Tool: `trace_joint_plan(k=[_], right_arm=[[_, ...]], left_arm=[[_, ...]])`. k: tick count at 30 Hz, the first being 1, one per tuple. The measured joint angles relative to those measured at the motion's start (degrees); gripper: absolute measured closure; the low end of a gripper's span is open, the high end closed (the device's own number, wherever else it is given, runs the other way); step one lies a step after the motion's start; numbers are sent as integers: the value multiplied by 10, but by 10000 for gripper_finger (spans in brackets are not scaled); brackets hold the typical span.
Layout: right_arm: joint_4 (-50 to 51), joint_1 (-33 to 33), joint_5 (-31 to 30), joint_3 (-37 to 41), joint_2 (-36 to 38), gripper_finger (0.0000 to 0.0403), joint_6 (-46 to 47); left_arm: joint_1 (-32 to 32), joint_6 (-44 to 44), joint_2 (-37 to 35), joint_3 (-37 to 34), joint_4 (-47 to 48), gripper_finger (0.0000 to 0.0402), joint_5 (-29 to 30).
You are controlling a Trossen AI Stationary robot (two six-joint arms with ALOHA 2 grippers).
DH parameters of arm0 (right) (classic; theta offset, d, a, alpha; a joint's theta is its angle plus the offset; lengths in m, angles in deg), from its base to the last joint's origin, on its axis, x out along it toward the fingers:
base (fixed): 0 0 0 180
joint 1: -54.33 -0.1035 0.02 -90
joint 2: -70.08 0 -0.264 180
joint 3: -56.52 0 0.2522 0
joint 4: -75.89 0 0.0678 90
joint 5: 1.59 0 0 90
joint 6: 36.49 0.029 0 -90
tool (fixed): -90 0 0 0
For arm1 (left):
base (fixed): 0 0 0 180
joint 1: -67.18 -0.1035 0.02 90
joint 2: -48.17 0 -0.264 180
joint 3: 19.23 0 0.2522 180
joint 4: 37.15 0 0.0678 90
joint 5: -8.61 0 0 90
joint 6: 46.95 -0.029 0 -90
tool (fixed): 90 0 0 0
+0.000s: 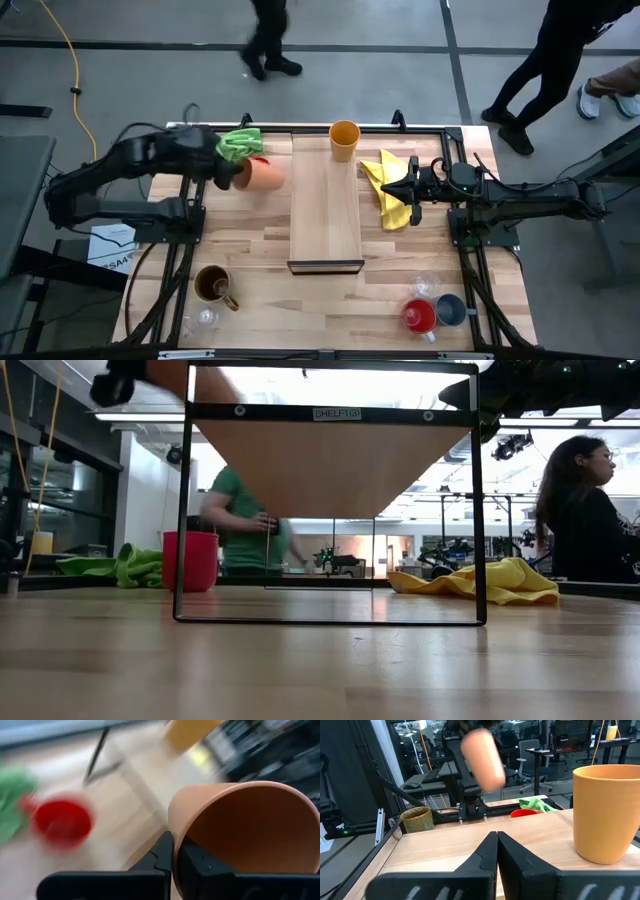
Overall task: Stack small to large cups/mugs on shelf
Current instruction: Put the orange cup on the shelf
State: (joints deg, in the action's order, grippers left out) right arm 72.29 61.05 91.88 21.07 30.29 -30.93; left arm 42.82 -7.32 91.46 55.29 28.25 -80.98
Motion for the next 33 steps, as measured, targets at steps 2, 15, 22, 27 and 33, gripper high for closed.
trace_joint_plan(k=[2,15,22,27,33], right_arm=[[0,0,0,0,0,403,0],[-18,0,0,0,0,403,0],[-44,0,0,0,0,403,0],[-44,0,0,0,0,403,0],[-44,0,0,0,0,403,0]], left_arm=[[0,-18,-33,-21,-74,401,-8],[0,-18,-43,-275,-634,401,-94],[45,-6,10,-309,-724,402,-114],[83,-9,24,-309,-724,401,-75],[94,-18,23,-309,-717,401,-50]])
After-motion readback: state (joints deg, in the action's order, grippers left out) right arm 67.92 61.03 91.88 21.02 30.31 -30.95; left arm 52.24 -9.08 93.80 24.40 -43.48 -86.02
